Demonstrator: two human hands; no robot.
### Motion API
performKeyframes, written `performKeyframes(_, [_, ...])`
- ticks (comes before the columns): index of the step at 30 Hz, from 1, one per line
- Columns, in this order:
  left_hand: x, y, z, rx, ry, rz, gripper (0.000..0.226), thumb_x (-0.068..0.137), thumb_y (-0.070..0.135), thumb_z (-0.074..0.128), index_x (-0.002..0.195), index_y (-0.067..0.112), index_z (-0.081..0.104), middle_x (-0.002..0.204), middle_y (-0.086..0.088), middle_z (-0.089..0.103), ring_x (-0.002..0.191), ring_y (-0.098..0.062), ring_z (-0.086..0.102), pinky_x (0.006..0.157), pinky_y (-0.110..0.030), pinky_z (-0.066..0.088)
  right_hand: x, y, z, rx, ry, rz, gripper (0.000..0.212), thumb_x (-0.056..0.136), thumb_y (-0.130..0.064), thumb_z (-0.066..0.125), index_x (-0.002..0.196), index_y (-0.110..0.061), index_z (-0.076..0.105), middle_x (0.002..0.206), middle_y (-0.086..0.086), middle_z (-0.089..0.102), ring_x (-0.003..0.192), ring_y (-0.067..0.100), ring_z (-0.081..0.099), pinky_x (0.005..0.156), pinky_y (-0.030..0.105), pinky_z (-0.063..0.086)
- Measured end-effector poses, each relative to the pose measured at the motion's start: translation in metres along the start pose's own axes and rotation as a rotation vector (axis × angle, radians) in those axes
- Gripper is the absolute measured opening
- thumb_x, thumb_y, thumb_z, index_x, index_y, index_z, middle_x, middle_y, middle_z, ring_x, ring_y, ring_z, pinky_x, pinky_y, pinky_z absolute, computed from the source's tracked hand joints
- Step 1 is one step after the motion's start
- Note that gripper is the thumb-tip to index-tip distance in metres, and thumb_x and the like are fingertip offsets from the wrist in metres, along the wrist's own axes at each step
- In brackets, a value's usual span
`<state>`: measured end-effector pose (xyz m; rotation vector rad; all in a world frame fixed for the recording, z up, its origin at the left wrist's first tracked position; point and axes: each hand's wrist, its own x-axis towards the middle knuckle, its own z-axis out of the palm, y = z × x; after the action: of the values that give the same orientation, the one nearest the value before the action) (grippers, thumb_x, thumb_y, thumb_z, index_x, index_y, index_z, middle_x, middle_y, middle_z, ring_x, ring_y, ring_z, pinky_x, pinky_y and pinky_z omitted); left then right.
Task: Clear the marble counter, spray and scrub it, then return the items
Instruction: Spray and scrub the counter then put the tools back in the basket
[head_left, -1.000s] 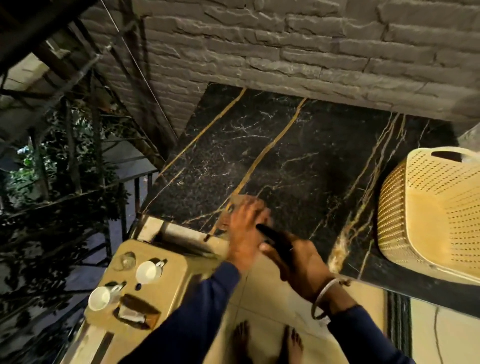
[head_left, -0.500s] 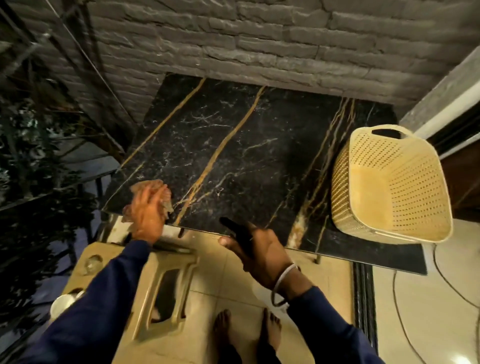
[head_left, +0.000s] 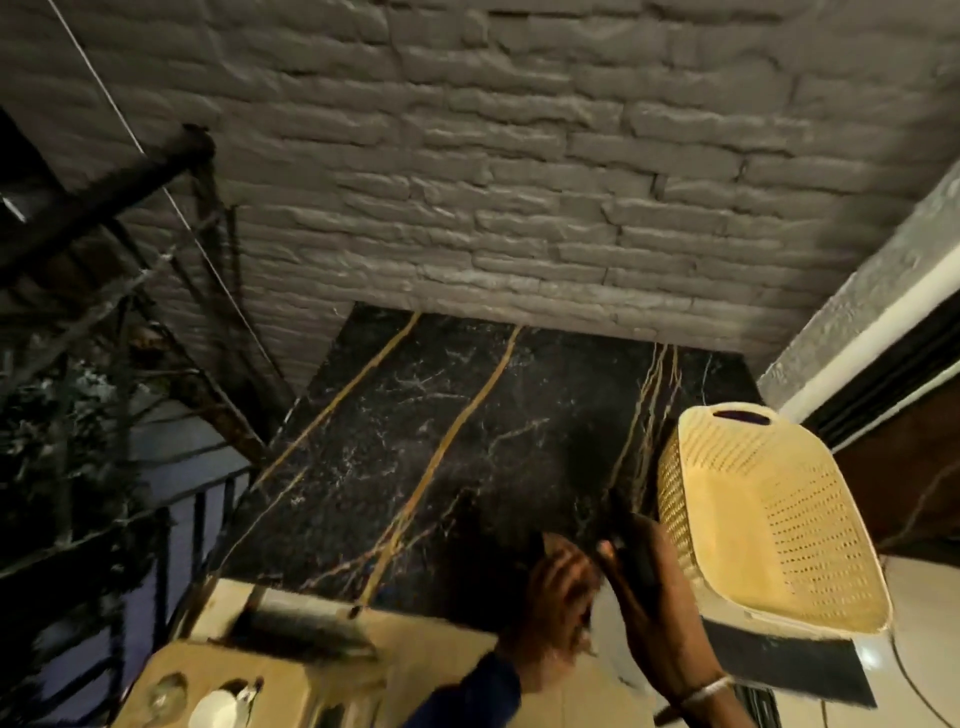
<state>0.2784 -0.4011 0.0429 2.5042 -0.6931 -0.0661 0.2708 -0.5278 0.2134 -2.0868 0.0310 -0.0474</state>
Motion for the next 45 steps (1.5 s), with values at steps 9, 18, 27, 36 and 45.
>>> performKeyframes(9, [0.015,-0.105,-0.074,0.013,0.266,-0.294,0.084,0.087,0.013,0.044,0.149,0.053,0.005,0.154,0.011,0.024,0.139,-0.023,0.045,0.119,-0.026,0.008,0.083,-0.026,0.04,0.2,-0.134,-0.114,0.042,0.091,-0.037,0.059,0.132,-0.033,0.05,0.128,-0.026,0.056,0.122,-0.007,0.049,0.097,0.007,0.038])
performKeyframes(18, [-0.015,-0.246,-0.166,0.254,0.186,-0.92,0.061,0.072,0.014,0.073,0.13,0.024,0.061,0.141,-0.006,0.052,0.132,-0.03,0.045,0.106,-0.05,0.042,0.154,-0.011,0.126,0.403,-0.189,-0.026,0.035,0.083,-0.041,0.068,0.117,-0.036,0.063,0.119,-0.018,0.06,0.114,0.002,0.057,0.099,0.024,0.047])
performKeyframes(27, [-0.021,-0.266,-0.15,0.221,0.129,-0.999,0.083,0.063,0.005,0.074,0.14,0.025,0.052,0.151,-0.008,0.043,0.14,-0.033,0.036,0.114,-0.052,0.034,0.165,-0.023,0.171,0.301,-0.23,-0.115,0.043,0.084,-0.043,0.068,0.125,-0.043,0.056,0.135,-0.028,0.05,0.127,-0.003,0.047,0.105,0.024,0.041])
performKeyframes(36, [-0.02,-0.268,-0.164,0.271,0.159,-0.599,0.06,0.078,0.035,0.04,0.126,0.008,0.063,0.137,-0.017,0.054,0.128,-0.036,0.05,0.12,-0.031,0.023,0.16,-0.025,0.179,0.157,-0.242,0.057,0.046,0.084,-0.051,0.064,0.122,-0.025,0.063,0.118,-0.018,0.062,0.114,-0.001,0.056,0.1,0.017,0.043])
performKeyframes(45, [-0.005,-0.268,-0.18,0.176,0.067,-0.611,0.05,0.085,0.034,0.04,0.123,0.017,0.067,0.136,-0.007,0.058,0.125,-0.029,0.051,0.109,-0.049,0.039,0.173,-0.028,0.157,-0.015,-0.292,0.234,0.053,0.072,-0.06,0.067,0.105,-0.018,0.066,0.105,0.002,0.071,0.097,0.019,0.066,0.085,0.028,0.051])
